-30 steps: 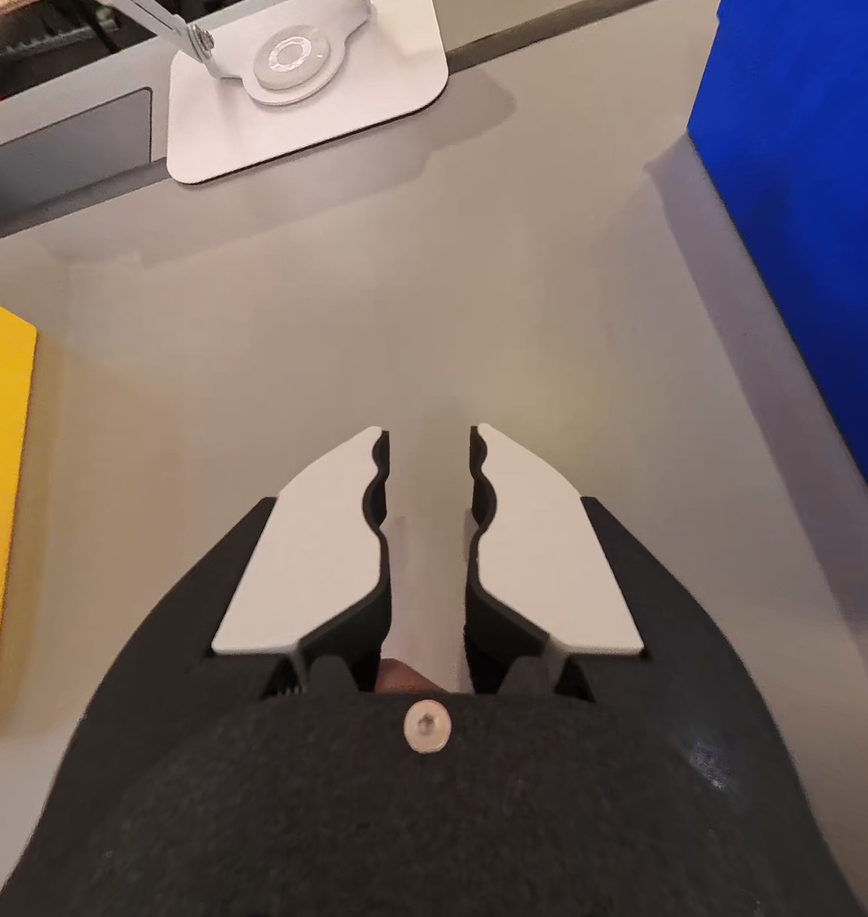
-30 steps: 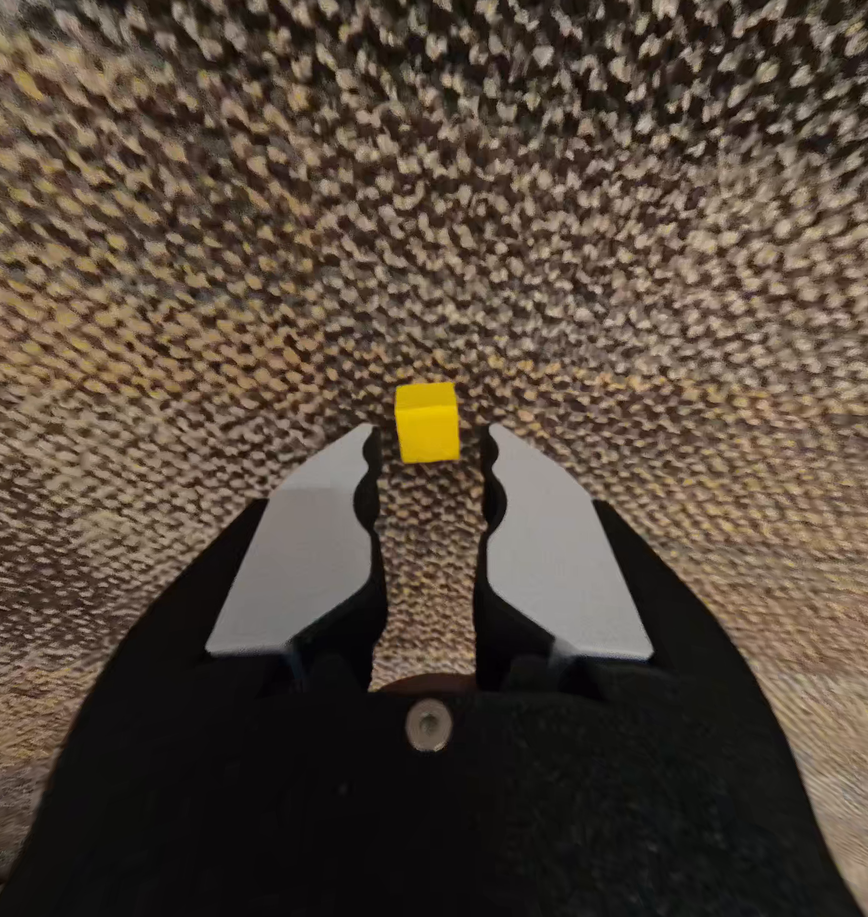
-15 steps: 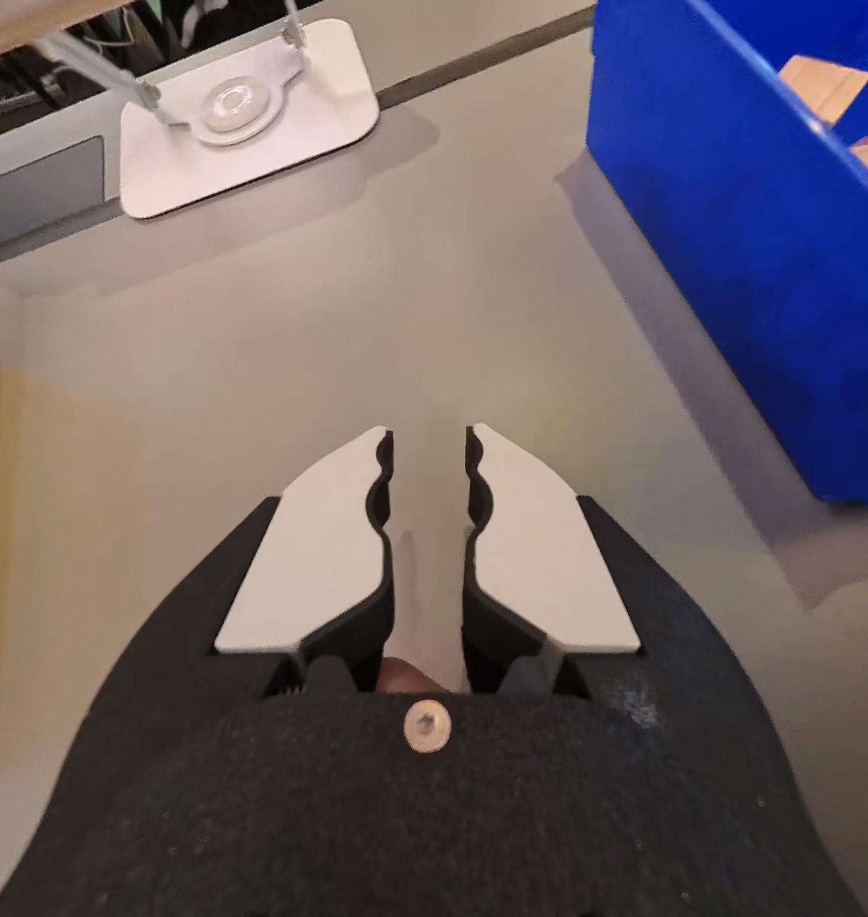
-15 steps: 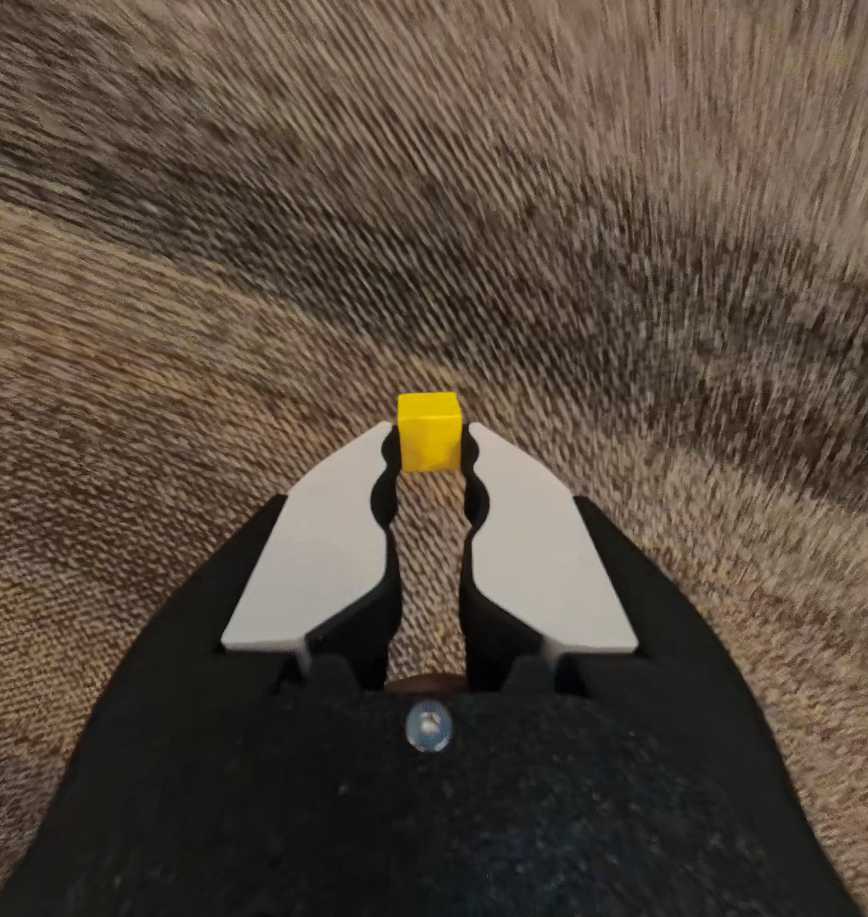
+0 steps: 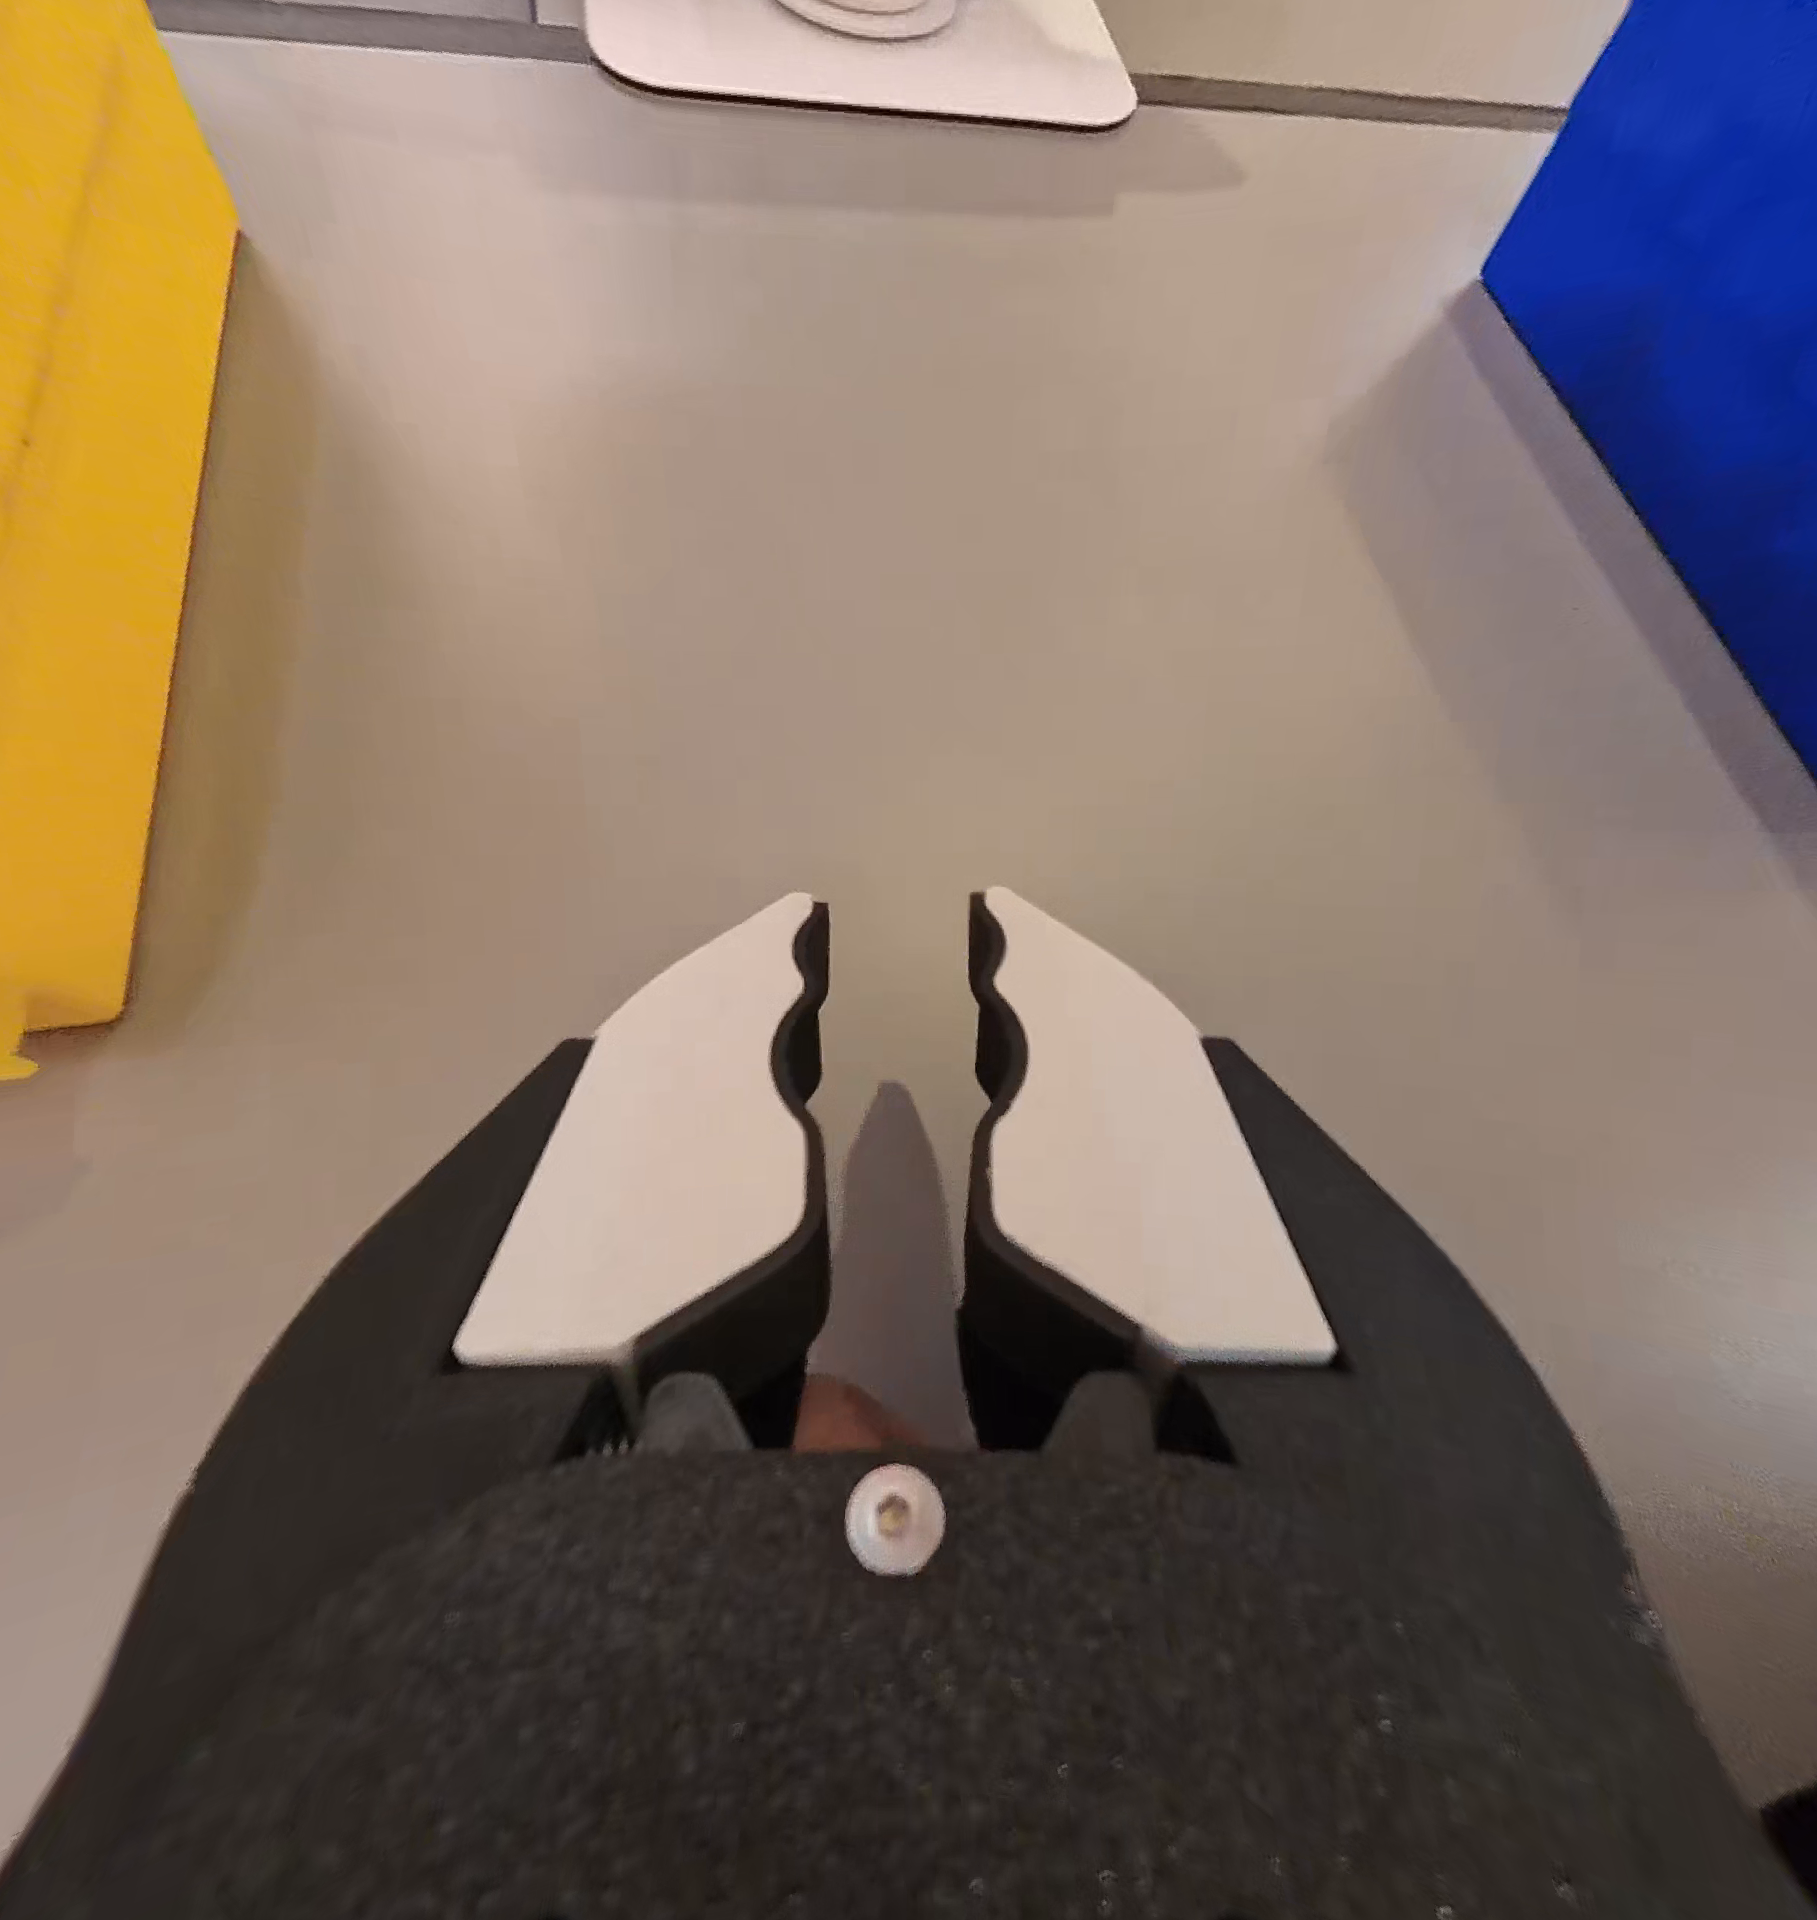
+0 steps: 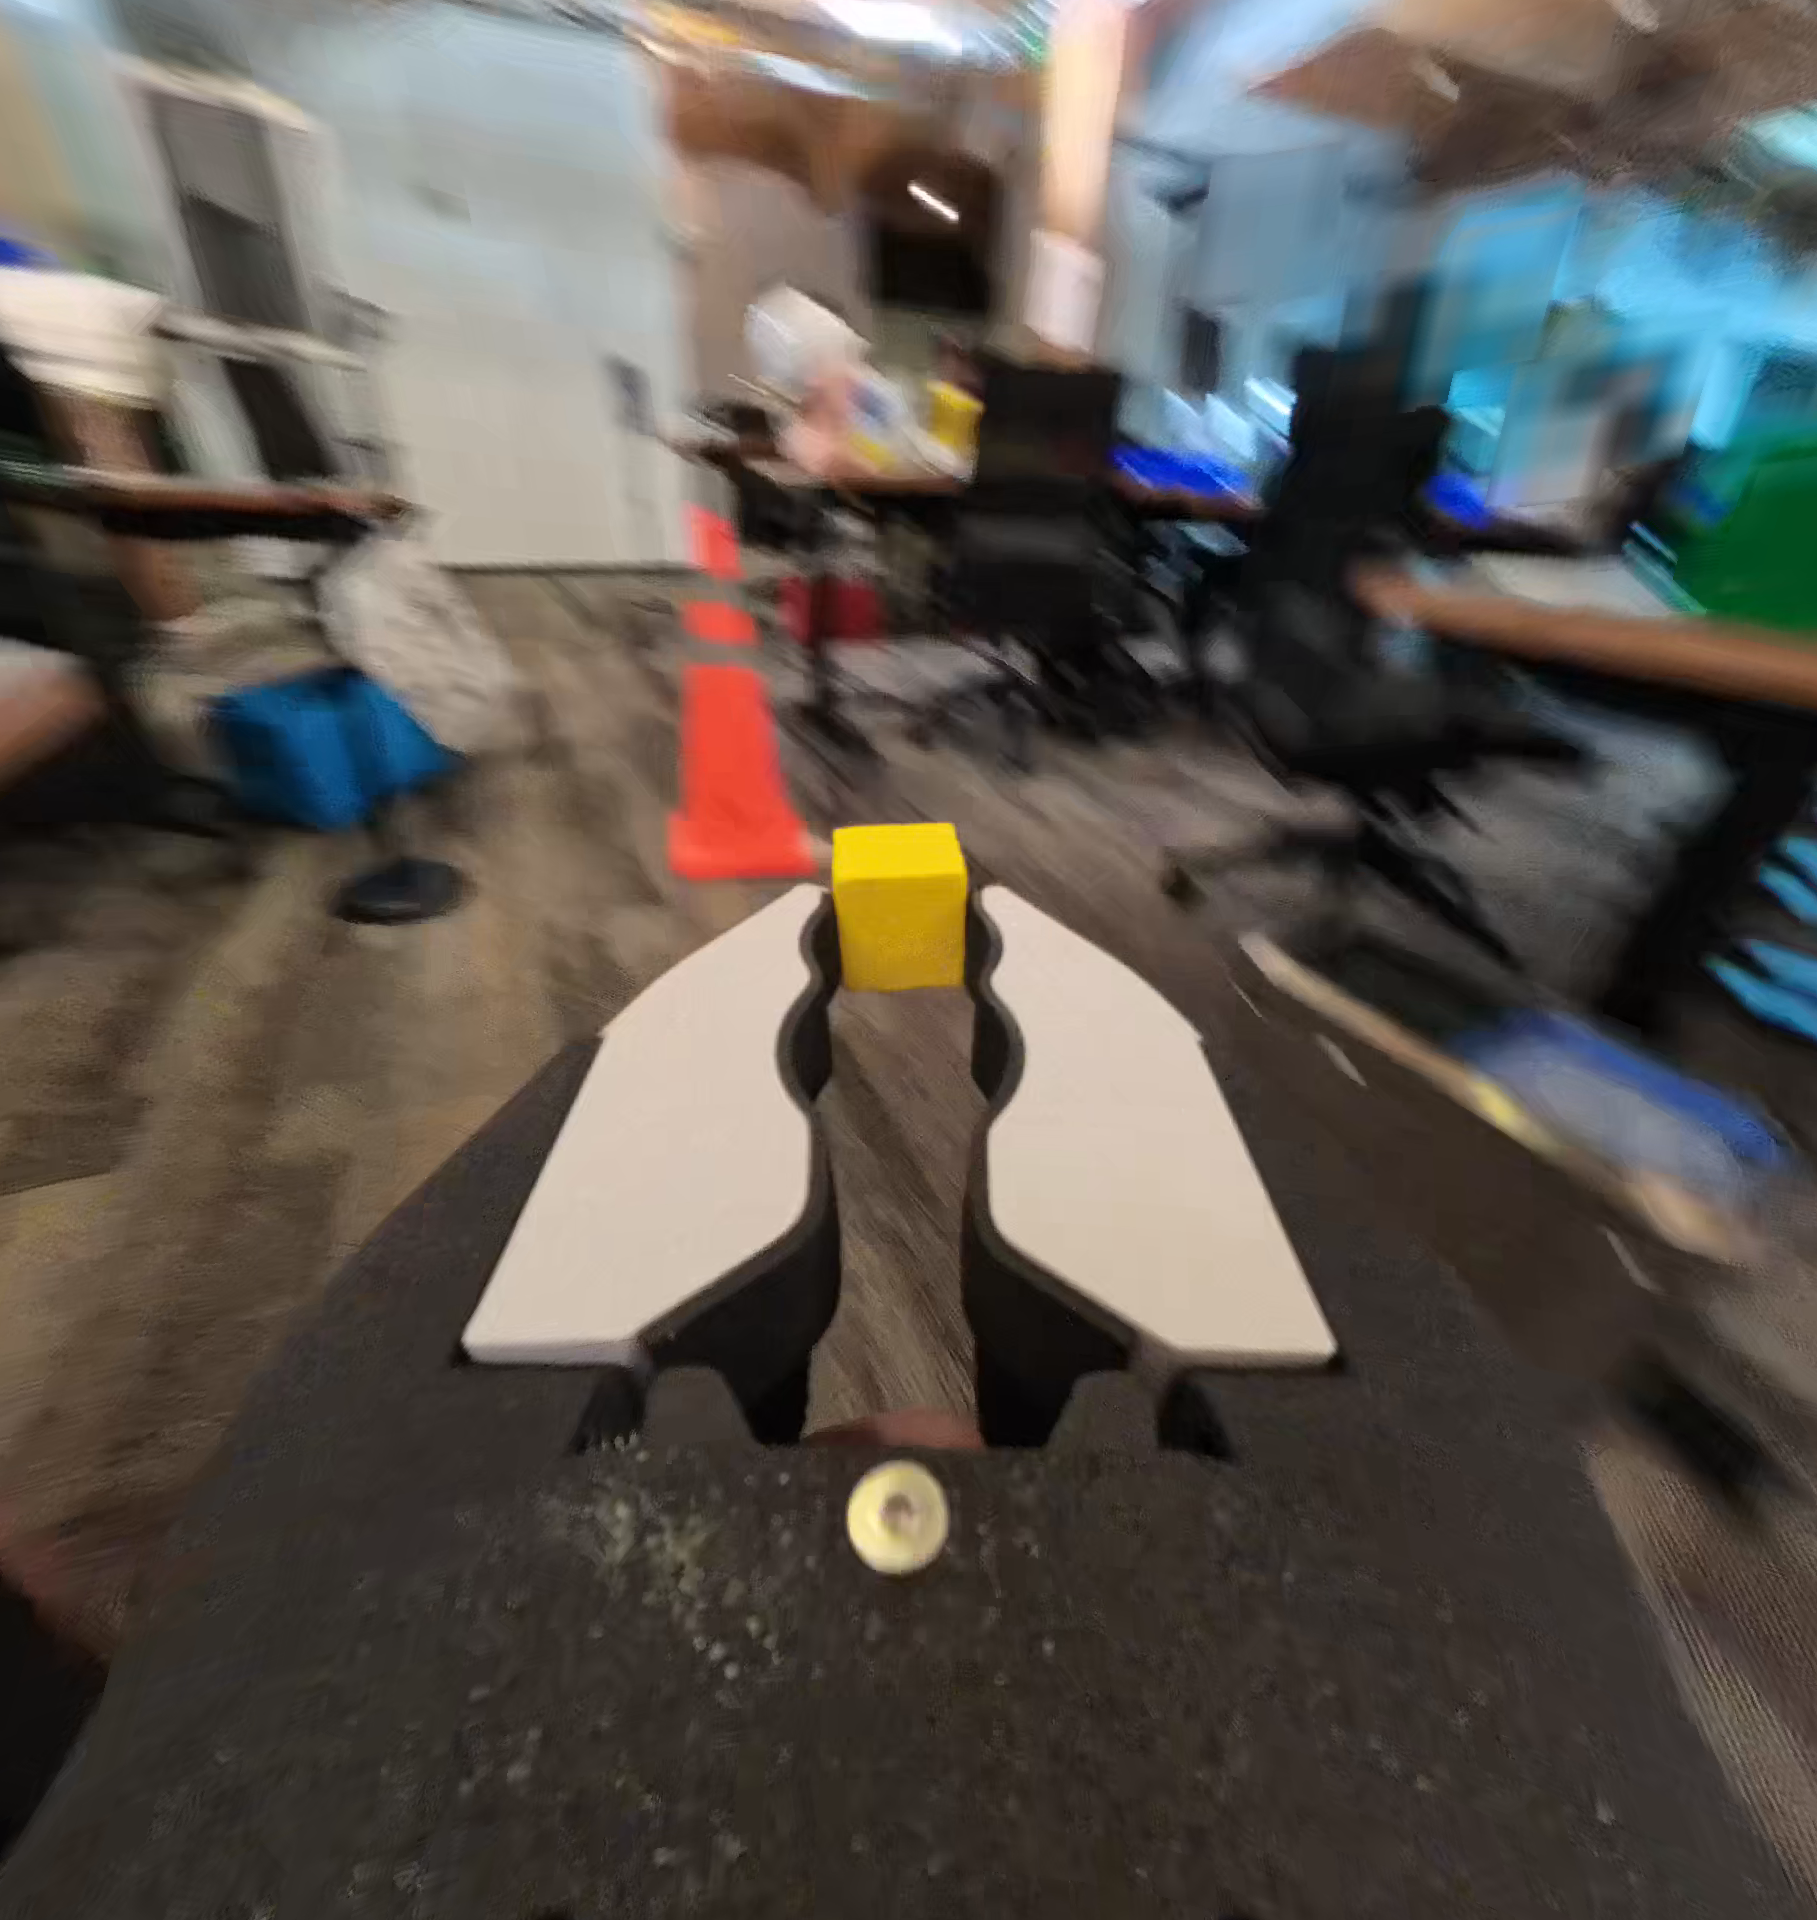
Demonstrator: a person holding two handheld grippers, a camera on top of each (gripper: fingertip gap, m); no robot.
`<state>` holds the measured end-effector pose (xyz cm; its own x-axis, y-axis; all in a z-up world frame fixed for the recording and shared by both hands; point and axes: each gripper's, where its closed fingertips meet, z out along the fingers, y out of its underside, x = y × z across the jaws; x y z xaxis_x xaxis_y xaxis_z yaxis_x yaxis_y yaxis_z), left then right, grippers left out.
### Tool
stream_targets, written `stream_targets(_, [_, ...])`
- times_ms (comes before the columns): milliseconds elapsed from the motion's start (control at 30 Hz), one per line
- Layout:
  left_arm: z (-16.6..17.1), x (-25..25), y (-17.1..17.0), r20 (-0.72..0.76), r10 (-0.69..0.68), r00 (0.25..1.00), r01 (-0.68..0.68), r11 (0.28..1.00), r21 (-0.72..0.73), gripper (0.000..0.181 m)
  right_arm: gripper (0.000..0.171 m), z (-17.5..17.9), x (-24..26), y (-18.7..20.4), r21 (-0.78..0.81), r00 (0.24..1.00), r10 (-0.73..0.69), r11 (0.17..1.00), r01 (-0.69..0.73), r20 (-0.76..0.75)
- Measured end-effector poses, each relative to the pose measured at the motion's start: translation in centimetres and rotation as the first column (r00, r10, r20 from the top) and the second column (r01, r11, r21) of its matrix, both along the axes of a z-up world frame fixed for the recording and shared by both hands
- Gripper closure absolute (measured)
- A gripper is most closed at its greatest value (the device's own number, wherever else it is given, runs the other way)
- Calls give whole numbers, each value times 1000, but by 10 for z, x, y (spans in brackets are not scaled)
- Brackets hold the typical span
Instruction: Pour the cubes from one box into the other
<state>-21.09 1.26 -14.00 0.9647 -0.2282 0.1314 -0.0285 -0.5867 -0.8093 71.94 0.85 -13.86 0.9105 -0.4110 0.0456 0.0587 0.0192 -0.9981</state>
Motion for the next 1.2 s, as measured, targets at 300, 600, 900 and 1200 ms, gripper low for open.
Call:
stream_targets(300, [2,4,-15,174,-189,966,183,982,52,150,149,156,-425,157,-705,523,852,360,-611,-17])
stream_targets(600, [43,-4,-41,149,-242,959,208,955,211,150,148,-26,-463,214,-924,472,834,-369,96,-285])
stream_targets(900, [51,-32,-46,20,-207,978,201,966,164,145,130,16,-481,227,-994,530,841,-96,-54,-110])
stream_targets(1200, [218,-103,48,13,-115,993,109,967,232,142,131,210,-660,170,-136,520,786,505,-852,-335])
